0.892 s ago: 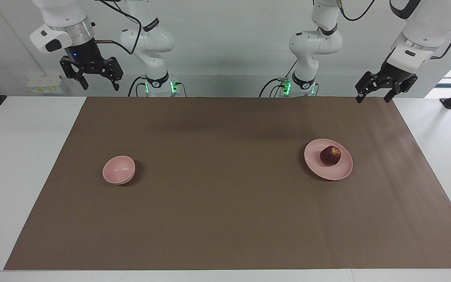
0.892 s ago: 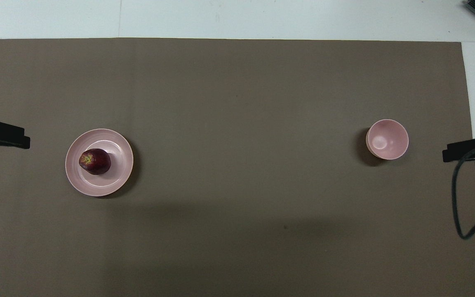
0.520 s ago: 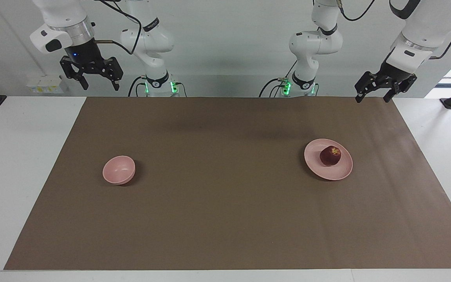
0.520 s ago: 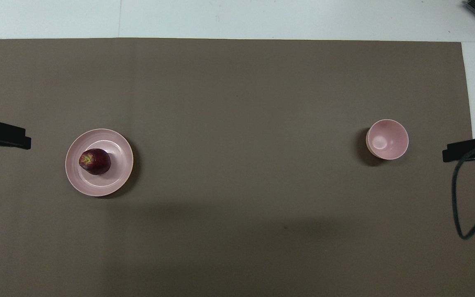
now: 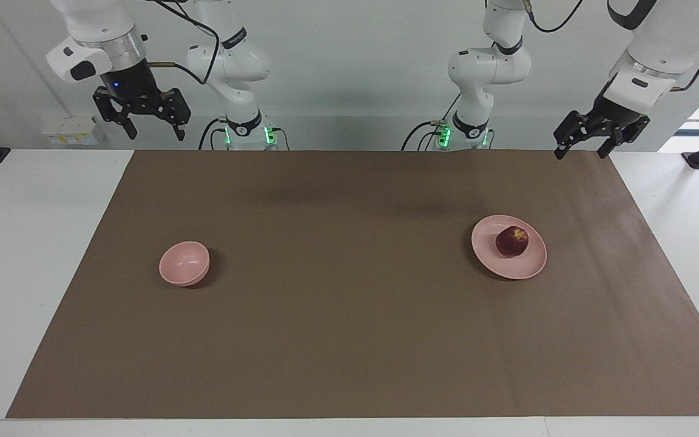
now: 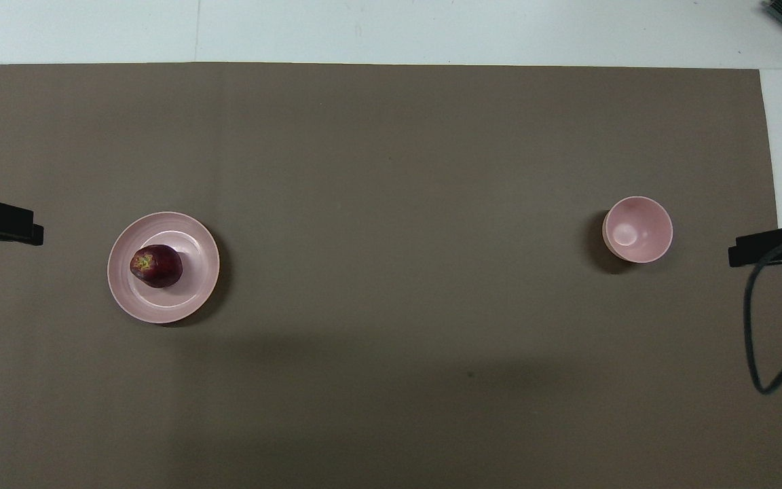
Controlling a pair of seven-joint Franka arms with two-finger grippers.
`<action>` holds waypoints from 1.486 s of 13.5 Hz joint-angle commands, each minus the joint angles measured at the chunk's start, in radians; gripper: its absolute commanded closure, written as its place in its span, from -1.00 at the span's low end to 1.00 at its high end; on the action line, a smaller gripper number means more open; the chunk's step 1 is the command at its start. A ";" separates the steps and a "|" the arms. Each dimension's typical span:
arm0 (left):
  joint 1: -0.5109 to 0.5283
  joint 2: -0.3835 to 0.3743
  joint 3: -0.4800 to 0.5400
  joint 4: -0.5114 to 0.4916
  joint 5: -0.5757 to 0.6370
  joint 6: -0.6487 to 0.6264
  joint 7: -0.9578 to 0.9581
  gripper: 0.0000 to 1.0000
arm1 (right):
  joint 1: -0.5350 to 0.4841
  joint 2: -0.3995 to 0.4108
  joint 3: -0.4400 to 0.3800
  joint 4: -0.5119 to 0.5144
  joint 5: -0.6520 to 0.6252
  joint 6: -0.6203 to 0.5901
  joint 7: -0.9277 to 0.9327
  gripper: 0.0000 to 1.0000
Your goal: Move apple from plate to bowl
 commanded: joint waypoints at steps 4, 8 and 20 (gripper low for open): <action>-0.002 0.007 -0.006 0.021 -0.010 -0.022 0.004 -1.00 | -0.006 -0.016 0.001 -0.016 0.011 -0.006 -0.018 -1.00; 0.007 0.003 -0.006 0.019 -0.010 -0.030 0.006 -1.00 | -0.006 -0.016 0.001 -0.015 0.011 -0.006 -0.018 -1.00; 0.013 -0.025 -0.006 -0.154 -0.012 0.056 0.015 -1.00 | -0.006 -0.016 -0.001 -0.015 0.011 -0.006 -0.018 -1.00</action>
